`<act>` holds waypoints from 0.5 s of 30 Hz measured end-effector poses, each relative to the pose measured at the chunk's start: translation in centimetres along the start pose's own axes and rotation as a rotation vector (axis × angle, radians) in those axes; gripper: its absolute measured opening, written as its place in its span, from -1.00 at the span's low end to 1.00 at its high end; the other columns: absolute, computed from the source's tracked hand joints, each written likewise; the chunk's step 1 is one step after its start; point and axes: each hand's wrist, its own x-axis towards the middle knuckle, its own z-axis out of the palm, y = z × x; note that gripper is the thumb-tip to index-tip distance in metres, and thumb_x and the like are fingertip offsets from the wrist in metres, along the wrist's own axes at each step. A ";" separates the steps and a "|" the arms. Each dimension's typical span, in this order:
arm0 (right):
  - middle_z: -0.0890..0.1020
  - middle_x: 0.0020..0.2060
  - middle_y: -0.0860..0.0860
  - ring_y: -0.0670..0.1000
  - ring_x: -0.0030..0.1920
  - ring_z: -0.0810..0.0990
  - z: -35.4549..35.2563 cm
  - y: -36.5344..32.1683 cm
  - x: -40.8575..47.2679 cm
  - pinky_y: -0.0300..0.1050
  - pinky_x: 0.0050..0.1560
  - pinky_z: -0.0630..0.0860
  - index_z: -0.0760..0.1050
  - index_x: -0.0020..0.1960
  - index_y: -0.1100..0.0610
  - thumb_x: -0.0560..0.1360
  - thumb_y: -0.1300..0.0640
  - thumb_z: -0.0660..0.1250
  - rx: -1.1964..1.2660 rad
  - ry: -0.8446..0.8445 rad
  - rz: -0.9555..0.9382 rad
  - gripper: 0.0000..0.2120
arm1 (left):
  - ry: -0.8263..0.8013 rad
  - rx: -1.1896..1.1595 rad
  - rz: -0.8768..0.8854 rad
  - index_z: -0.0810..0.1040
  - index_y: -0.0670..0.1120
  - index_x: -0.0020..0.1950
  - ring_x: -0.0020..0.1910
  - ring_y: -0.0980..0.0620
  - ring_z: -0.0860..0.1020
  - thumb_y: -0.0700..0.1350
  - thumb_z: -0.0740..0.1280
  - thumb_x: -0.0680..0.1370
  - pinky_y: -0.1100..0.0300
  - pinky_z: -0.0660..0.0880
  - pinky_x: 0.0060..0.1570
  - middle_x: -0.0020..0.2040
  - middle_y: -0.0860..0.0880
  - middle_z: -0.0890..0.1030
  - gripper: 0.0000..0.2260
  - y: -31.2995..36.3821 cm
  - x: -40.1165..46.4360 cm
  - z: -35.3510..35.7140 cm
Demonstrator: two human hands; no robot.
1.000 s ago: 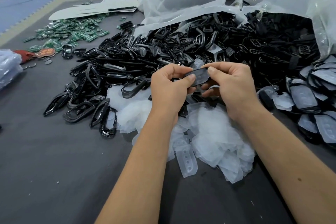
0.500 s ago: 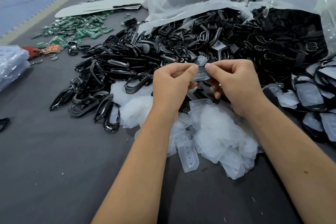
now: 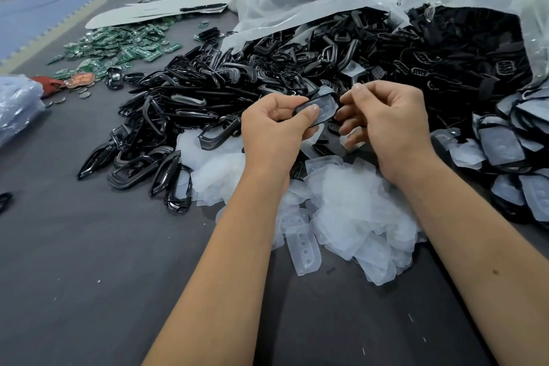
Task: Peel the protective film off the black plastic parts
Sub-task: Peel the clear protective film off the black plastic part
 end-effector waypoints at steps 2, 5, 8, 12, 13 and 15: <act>0.70 -0.33 0.09 0.06 -0.44 0.64 0.0 0.0 -0.2 -0.09 -0.51 0.56 0.62 -0.14 0.13 0.64 0.18 0.34 -0.078 0.029 -0.088 -0.80 | 0.016 0.004 0.008 0.64 -0.21 -0.07 -0.26 -0.04 0.68 -0.36 0.52 0.49 0.24 0.60 -0.23 -0.17 -0.21 0.69 -0.89 0.0 0.0 0.1; 0.70 -0.32 0.08 0.07 -0.43 0.67 0.0 0.0 -0.4 -0.06 -0.50 0.58 0.63 -0.13 0.15 0.61 0.18 0.39 -0.158 0.024 -0.157 -0.86 | 0.043 0.048 0.040 0.64 -0.15 -0.12 -0.24 -0.09 0.70 -0.34 0.53 0.48 0.24 0.59 -0.26 -0.15 -0.20 0.70 -0.86 -0.1 0.0 0.2; 0.70 -0.35 0.05 0.05 -0.43 0.69 0.3 0.0 -0.7 -0.06 -0.50 0.60 0.64 -0.14 0.16 0.58 0.17 0.44 -0.256 0.011 -0.191 -0.87 | 0.044 0.101 0.083 0.63 -0.13 -0.12 -0.16 -0.24 0.71 -0.33 0.53 0.48 0.22 0.59 -0.26 -0.13 -0.21 0.71 -0.85 -0.2 -0.1 0.3; 0.68 -0.40 0.02 -0.01 -0.48 0.67 0.4 0.2 -0.7 -0.06 -0.50 0.60 0.66 -0.15 0.17 0.57 0.18 0.45 -0.384 0.037 -0.241 -0.87 | 0.023 0.220 0.167 0.64 -0.14 -0.10 -0.14 -0.28 0.69 -0.32 0.55 0.46 0.11 0.65 -0.24 -0.14 -0.20 0.71 -0.86 -0.4 -0.2 0.3; 0.68 -0.41 0.01 -0.02 -0.47 0.67 0.4 0.3 -0.6 -0.06 -0.45 0.61 0.66 -0.15 0.17 0.57 0.17 0.44 -0.455 0.041 -0.271 -0.86 | 0.018 0.259 0.189 0.65 -0.15 -0.10 -0.17 -0.26 0.69 -0.30 0.55 0.46 0.04 0.68 -0.22 -0.16 -0.18 0.70 -0.87 -0.4 -0.1 0.3; 0.65 -0.41 -0.02 -0.04 -0.41 0.65 0.3 0.4 -0.4 -0.07 -0.28 0.61 0.66 -0.15 0.16 0.57 0.15 0.43 -0.627 0.042 -0.346 -0.85 | 0.008 0.318 0.216 0.67 -0.14 -0.11 -0.24 -0.18 0.69 -0.26 0.55 0.46 -0.10 0.69 -0.16 -0.20 -0.15 0.70 -0.90 -0.5 -0.2 0.3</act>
